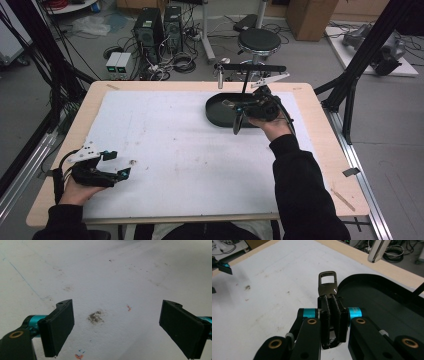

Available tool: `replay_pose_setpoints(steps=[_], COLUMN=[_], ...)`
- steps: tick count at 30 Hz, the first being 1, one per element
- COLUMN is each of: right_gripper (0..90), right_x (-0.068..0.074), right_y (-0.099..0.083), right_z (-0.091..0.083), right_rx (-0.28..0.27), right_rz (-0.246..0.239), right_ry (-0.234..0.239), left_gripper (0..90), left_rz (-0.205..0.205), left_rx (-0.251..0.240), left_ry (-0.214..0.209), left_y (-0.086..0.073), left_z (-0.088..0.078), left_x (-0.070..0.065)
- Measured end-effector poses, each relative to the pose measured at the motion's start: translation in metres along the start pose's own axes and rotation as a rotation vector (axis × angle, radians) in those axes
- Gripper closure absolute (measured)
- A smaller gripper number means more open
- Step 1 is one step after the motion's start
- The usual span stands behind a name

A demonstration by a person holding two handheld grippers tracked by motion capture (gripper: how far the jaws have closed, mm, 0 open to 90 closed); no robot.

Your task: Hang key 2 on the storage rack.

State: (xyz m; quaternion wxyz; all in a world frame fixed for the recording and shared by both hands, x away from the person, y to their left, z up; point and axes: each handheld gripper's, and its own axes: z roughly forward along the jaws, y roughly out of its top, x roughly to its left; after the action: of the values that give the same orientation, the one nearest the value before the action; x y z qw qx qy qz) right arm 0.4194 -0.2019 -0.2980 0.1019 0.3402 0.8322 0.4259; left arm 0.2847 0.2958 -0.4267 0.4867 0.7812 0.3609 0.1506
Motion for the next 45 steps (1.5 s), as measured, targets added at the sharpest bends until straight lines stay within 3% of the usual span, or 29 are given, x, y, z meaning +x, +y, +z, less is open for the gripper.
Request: replay_pose_setpoints(steps=[6, 13, 19, 27, 34, 39, 45], right_gripper=[86.0, 85.9, 85.9, 85.9, 85.9, 85.9, 85.8], right_x=[-0.009, -0.023, -0.034, -0.048, -0.063, -0.069, -0.068], right_y=[0.011, 0.021, 0.023, 0.034, 0.044, 0.048, 0.046], right_z=[0.002, 0.006, 0.013, 0.006, 0.002, 0.003, 0.018], right_rx=[0.013, 0.042, 0.060, -0.002, -0.061, -0.074, -0.009], right_rz=[-0.007, -0.002, 0.018, 0.044, 0.093, 0.133, 0.106], right_ry=[-0.030, -0.099, -0.119, -0.168, -0.225, -0.275, -0.329], left_gripper=[13.0, 13.0, 13.0, 13.0, 13.6, 13.6, 13.4], left_rz=[-0.012, -0.009, -0.007, -0.006, -0.005, -0.012, -0.016], left_rx=[-0.018, -0.018, -0.020, -0.017, -0.014, -0.025, -0.029], left_ry=[0.002, 0.001, 0.001, 0.004, -0.006, -0.001, -0.001], left_y=[0.000, -0.001, 0.000, 0.000, 0.000, 0.000, -0.001], left_z=[-0.003, -0.001, -0.001, 0.000, 0.000, -0.002, -0.002], left_x=[0.003, 0.003, 0.004, 0.003, 0.003, 0.004, 0.004])
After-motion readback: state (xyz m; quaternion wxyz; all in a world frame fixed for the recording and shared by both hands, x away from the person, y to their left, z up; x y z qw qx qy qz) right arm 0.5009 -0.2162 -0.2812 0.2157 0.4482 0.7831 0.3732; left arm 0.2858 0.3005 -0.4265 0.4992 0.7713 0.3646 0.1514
